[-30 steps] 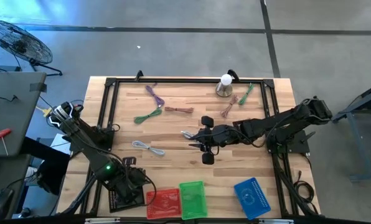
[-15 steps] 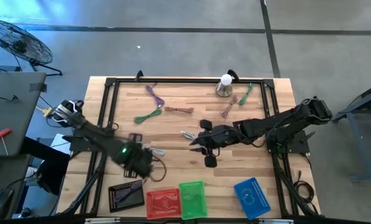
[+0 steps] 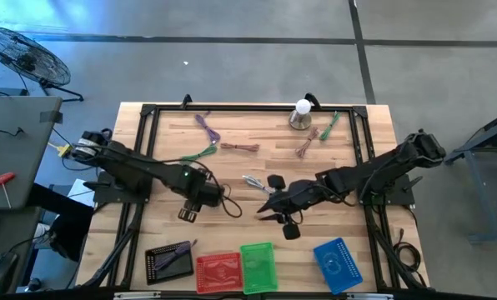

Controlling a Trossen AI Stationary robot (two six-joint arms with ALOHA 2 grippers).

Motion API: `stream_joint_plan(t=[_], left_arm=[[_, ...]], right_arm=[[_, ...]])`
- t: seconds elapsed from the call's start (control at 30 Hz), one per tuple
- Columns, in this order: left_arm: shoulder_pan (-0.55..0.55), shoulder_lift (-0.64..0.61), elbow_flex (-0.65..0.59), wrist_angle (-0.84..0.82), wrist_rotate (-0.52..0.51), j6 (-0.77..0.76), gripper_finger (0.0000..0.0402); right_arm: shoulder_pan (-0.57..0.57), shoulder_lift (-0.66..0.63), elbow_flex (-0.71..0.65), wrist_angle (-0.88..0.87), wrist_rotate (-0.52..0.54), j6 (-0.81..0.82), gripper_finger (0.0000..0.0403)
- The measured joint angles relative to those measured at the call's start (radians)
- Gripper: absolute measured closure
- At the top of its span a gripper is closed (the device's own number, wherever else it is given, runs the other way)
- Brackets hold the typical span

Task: Pick & Place USB Port
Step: Put the left light blue charger cable into the blue bin

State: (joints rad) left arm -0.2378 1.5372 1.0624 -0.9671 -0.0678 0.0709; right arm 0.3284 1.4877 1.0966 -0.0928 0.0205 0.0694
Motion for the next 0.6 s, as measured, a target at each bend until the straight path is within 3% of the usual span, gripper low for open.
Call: stream_joint_plan(t=[0.37, 0.6], left_arm=[[0.094, 0.0, -0.146, 0.153, 0.045, 0.026, 0.0231], [0.139, 0.0, -0.176, 0.229, 0.165, 0.03, 0.0231]], right_arm=[[0.027, -0.024, 0.0, 0.009, 0.07, -0.052, 0.0308], [0.027, -0.043, 0.0, 0.006, 0.078, -0.052, 0.0308]])
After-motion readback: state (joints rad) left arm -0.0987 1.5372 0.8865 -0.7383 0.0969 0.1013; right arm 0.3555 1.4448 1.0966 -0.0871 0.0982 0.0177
